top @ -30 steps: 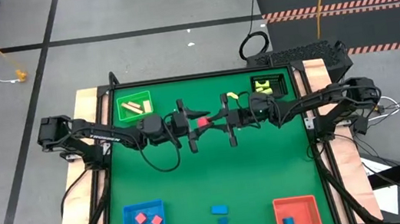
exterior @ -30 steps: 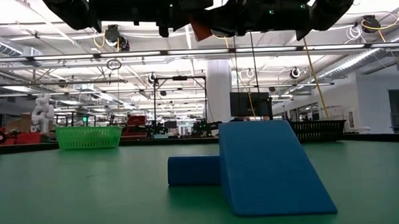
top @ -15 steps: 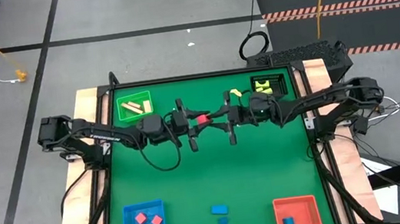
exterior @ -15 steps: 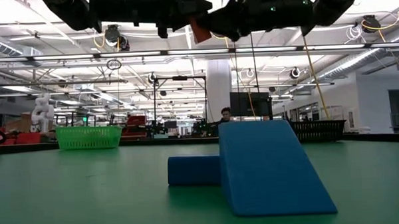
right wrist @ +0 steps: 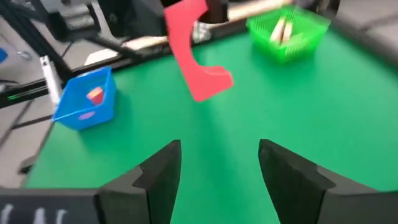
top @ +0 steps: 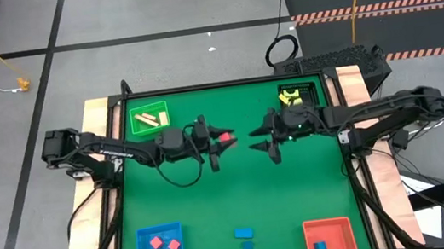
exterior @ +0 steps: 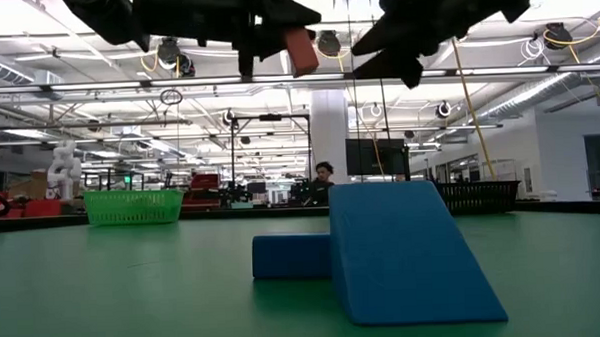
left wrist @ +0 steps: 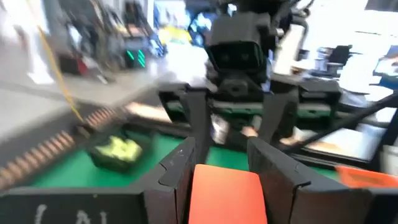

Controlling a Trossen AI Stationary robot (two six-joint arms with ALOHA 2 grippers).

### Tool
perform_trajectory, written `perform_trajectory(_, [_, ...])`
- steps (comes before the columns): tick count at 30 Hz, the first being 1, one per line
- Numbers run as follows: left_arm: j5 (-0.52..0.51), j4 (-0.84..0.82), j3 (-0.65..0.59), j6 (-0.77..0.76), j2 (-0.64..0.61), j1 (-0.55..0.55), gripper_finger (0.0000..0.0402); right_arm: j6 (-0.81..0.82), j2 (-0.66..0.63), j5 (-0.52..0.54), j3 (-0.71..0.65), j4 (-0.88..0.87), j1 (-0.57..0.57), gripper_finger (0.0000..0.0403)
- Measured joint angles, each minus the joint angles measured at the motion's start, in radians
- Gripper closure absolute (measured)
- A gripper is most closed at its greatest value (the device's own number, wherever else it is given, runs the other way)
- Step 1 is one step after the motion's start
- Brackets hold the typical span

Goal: Sort & place blocks by color
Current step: Put the orange block into the blue bin

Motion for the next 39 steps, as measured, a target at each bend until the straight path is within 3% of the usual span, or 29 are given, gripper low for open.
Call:
perform_trajectory(6, [0.054, -0.070, 0.000, -0.214, 0.000, -0.092, 0.0271, 0.132, 0.048, -0.001, 0.000, -0.018, 0.143, 0.0201])
perform_trajectory(11, [0.061, -0.108, 0.000, -0.349, -0.002, -0.224, 0.0271, 0.190, 0.124, 0.003, 0.000, 0.087, 0.287, 0.0201])
perform_trajectory(17, [0.007, -0.381, 0.002, -0.571, -0.095, -0.383, 0.0271, 0.231, 0.254, 0.010, -0.001, 0.330, 0.420, 0.0202])
perform_trajectory(22, [-0.033, -0.668, 0.002, -0.846, -0.181, -0.548, 0.0271, 0.250, 0.366, 0.109, 0.000, 0.506, 0.504, 0.0202])
perform_trajectory(30, [-0.140, -0.940, 0.002, -1.270, -0.178, -0.783, 0.0271, 0.321, 0.497, 0.249, -0.001, 0.647, 0.577, 0.0202])
perform_trajectory(39, [-0.196, -1.201, 0.000, -1.479, -0.176, -0.888, 0.0271, 0.429, 0.591, 0.301, -0.001, 0.677, 0.605, 0.0202])
